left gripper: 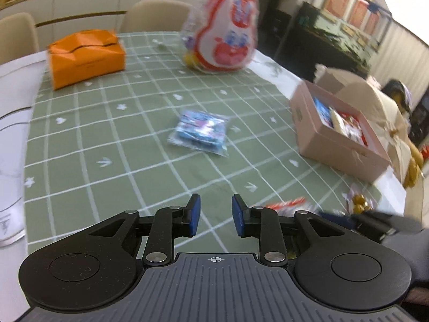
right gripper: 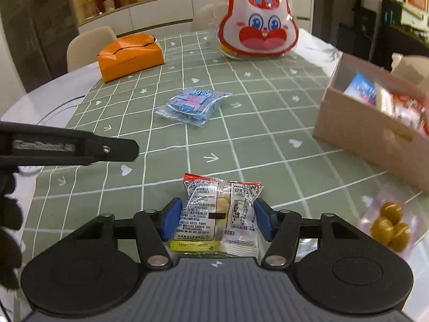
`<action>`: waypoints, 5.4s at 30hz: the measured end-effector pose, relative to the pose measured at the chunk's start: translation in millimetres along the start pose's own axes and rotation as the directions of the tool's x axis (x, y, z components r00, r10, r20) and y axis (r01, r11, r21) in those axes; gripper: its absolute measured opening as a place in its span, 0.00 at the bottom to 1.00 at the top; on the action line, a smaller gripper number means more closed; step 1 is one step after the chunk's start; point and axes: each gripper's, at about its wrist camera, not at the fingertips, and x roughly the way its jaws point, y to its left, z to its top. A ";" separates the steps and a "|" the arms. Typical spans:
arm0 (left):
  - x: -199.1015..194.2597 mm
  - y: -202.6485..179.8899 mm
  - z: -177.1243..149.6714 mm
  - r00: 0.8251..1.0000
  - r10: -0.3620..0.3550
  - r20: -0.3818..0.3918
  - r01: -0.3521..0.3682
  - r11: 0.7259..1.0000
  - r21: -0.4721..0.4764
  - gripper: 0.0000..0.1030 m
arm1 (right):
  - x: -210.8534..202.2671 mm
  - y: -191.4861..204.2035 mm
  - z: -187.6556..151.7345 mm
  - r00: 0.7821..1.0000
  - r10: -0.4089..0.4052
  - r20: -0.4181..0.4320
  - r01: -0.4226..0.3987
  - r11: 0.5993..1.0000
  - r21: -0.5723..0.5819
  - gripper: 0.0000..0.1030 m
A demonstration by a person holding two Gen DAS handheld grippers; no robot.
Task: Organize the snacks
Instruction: 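Grasp the clear bread-roll packet with the right tool while the left tool opens, then grasp the clear red-label cookie packet with the left tool while the right tool holds the bread-roll packet, then lift the cookie packet with the left tool while the right tool holds the bread-roll packet, then carry both packets over the pink box and open both tools to drop them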
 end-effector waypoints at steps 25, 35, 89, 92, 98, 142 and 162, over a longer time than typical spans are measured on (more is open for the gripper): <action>26.6 -62.3 -25.1 0.965 -0.147 -0.216 0.171 0.980 0.099 0.29 | -43.1 -75.0 -55.0 0.993 -0.115 0.010 0.111 0.978 0.177 0.56; 5.7 -96.7 -42.9 0.902 -0.269 -0.339 0.370 0.885 0.282 0.29 | -67.5 -99.8 -64.8 0.964 -0.264 0.025 0.254 0.947 0.195 0.56; 24.6 -129.1 -62.3 0.948 -0.161 -0.273 0.294 0.770 0.567 0.45 | -68.9 -97.1 -108.0 0.915 -0.402 0.025 0.374 0.870 0.322 1.00; 20.9 -122.9 -61.9 0.942 -0.180 -0.282 0.312 0.781 0.542 0.45 | -68.2 -98.7 -105.9 0.918 -0.396 0.009 0.373 0.871 0.319 1.00; 5.7 -116.7 -63.6 0.940 -0.175 -0.293 0.315 0.776 0.546 0.45 | -68.4 -101.3 -100.8 0.942 -0.336 -0.018 0.327 0.903 0.277 1.00; 4.7 -104.1 -65.2 0.939 -0.234 -0.252 0.318 0.871 0.375 0.40 | -92.2 -98.0 -58.5 0.968 -0.243 0.054 0.228 0.953 0.197 0.55; 183.0 -175.4 152.7 0.929 -0.316 -0.192 0.355 0.905 0.232 0.44 | -14.0 -263.9 157.6 0.979 -0.193 0.060 0.162 0.926 0.340 0.56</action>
